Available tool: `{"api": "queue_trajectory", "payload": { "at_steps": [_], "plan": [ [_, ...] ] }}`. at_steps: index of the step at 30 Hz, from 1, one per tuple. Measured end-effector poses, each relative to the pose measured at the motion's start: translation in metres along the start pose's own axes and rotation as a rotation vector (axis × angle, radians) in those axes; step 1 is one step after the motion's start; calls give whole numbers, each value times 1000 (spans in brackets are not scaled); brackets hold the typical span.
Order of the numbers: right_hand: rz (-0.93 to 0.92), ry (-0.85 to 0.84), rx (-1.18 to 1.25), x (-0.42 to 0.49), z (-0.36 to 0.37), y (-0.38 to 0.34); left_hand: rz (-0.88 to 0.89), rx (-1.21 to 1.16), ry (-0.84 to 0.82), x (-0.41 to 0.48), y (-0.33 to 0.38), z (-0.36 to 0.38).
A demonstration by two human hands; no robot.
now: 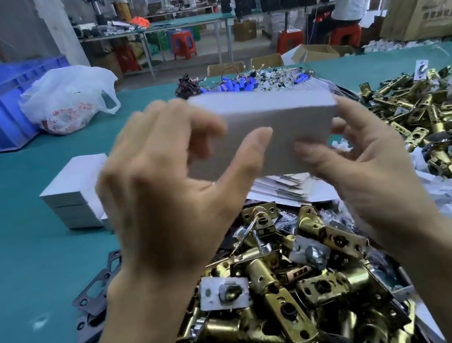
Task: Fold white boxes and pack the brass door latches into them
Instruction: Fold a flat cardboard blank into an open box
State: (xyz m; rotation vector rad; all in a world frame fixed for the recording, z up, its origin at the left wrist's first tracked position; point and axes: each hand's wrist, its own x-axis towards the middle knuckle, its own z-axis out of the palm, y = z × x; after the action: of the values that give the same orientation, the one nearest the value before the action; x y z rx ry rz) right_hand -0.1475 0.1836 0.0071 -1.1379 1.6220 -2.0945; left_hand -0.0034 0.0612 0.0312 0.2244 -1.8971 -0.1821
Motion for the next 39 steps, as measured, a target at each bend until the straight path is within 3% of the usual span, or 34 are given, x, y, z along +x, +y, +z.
{"api": "queue_trajectory", "payload": {
  "at_steps": [2,4,7,9,12,15,22,28,31,34,36,39],
  "plan": [
    [114,83,210,1,-1,-2,-177,-132,4,1,1,-1],
    [218,101,265,1,0,-3,-479,-175,-193,0,0,1],
    [355,-8,250,-3,6,-5,-786,-308,-495,-4,-13,9],
    [460,-155,165,-6,10,-4,-860,-566,-476,-7,-19,15],
    [442,-366,-116,-10,15,1,-823,-842,-407,-9,-23,18],
    [290,-309,-258,-10,17,3,-752,-754,-426,-14,-27,19],
    [127,-236,-140,-8,11,4,-712,-673,-383,-14,-21,24],
    [146,-266,-58,-7,8,6,-696,-640,-325,-10,-13,23],
    [249,-244,103,-4,7,8,-736,-791,-393,-7,-18,20],
    [385,-297,251,-3,7,6,-855,-1082,-576,-10,-24,18],
    [407,-386,155,-5,10,7,-893,-1157,-700,-12,-22,17],
    [309,-385,-86,-8,14,8,-886,-892,-590,-10,-19,20]
  ]
}}
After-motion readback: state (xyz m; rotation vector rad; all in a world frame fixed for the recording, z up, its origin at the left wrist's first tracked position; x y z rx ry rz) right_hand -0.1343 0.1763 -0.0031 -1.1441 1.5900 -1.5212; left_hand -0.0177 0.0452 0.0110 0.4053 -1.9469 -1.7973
